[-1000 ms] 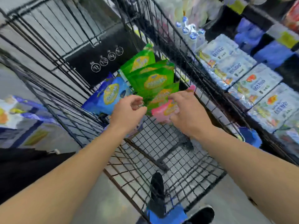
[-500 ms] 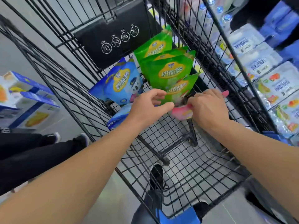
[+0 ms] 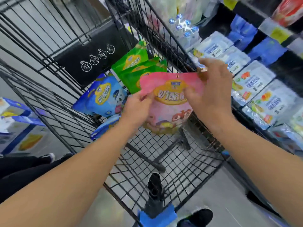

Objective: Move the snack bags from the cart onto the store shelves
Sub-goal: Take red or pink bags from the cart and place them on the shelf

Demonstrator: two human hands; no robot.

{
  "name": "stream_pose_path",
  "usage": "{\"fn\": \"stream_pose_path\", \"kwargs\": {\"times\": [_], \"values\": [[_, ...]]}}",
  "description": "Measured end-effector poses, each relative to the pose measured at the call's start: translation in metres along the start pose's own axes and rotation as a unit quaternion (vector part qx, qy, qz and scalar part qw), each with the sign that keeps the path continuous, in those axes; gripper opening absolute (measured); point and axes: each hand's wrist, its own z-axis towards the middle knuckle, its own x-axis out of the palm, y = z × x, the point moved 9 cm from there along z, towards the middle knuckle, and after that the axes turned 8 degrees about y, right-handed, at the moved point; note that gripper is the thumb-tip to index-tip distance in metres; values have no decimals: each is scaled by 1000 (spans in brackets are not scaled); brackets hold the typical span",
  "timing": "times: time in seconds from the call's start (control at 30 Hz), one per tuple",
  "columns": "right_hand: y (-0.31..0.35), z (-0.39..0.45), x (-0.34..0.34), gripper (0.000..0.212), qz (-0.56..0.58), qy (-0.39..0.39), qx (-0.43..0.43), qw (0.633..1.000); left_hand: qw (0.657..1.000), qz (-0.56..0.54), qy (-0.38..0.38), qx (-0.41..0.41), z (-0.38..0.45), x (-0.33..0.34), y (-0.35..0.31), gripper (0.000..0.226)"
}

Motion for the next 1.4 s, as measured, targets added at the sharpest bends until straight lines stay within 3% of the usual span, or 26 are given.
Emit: {"fn": "stream_pose_path", "kwargs": {"times": [0.13,0.27,0.33,0.43,0.5,0.6,0.83,1.0,1.13,1.4], "values": [[-39,-11,-33,69,167,-29,131,977,996,-89,-4,16,5,6,-39,18],[-76,-25,-52,50,239,12,190,952,982,-176,38,52,1,41,-85,25],[-89,-32,-69,40,266,4,189,945,978,-188,62,68,-7,67,-105,32],[-113,-47,-99,25,293,-18,213,932,972,-201,91,80,-20,110,-128,24],[-132,-59,-118,14,288,-29,225,930,971,-203,98,78,-26,138,-138,22],[-175,-87,-153,20,296,-69,253,919,969,-203,123,73,-38,193,-151,20],[-274,-177,-244,17,350,-166,342,856,968,-101,220,66,-72,337,-152,23],[-335,-245,-314,19,355,-237,366,827,953,-1,297,60,-109,440,-142,26],[-366,-276,-344,19,328,-290,392,809,944,73,311,85,-121,489,-141,19],[-414,-333,-412,16,139,-397,484,767,917,109,359,132,-133,599,-160,24]]}}
